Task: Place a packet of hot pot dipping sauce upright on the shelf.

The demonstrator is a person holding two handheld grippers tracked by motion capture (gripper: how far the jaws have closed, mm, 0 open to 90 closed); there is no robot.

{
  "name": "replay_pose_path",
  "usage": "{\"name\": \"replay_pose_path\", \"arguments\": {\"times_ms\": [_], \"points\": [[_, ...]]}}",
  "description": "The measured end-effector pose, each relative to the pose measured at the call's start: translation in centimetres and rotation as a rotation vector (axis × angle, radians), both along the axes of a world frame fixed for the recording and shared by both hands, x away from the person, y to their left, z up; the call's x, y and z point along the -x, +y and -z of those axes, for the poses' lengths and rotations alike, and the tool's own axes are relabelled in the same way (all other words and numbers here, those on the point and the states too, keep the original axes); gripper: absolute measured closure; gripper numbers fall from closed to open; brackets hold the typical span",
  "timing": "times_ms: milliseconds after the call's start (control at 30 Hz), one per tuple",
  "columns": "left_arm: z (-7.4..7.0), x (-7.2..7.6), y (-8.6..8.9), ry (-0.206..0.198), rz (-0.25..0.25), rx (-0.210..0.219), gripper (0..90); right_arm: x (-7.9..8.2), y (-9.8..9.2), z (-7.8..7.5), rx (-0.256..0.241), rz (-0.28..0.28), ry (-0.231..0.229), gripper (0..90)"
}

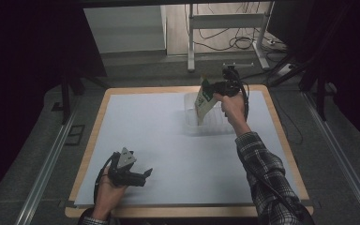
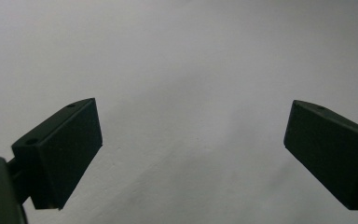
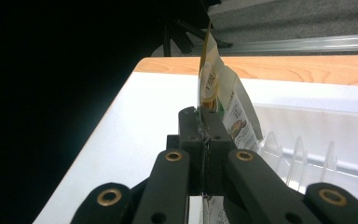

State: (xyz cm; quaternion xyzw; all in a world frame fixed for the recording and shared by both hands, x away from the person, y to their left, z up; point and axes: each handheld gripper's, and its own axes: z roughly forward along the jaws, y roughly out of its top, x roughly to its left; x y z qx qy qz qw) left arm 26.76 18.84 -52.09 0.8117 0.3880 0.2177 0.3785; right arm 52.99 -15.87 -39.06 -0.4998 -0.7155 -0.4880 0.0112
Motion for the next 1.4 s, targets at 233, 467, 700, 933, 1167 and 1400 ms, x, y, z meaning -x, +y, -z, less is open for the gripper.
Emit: {"name": "replay_pose_path", "arguments": {"times_ms": [233,467,700,933,1167,1400], "points": [[0.0,0.0,-0.1,0.002,0.009,-0.007,3.9,0.0,0.5,1.1,0.020,-0.005,0.004,88.4],[0.0,0.0,-0.2,0.001,0.012,-0.018,4.0,0.0,0.4,1.2,0.053,0.001,-0.014,80.1],[0.0,0.0,-0.2,-0.001,0.013,-0.021,4.0,0.4,0.5,0.9,0.075,-0.015,-0.047,70.1],[0.1,0.0,-0.3,-0.001,0.015,-0.025,4.0,0.9,0.5,0.6,0.095,-0.035,-0.068,62.5],[0.1,0.0,-0.3,-0.004,0.015,-0.026,3.9,1.5,0.7,0.2,0.129,-0.068,-0.096,57.6],[0.0,0.1,-0.3,-0.010,0.016,-0.029,3.9,2.2,0.7,-0.1,0.163,-0.084,-0.125,50.0]]}}
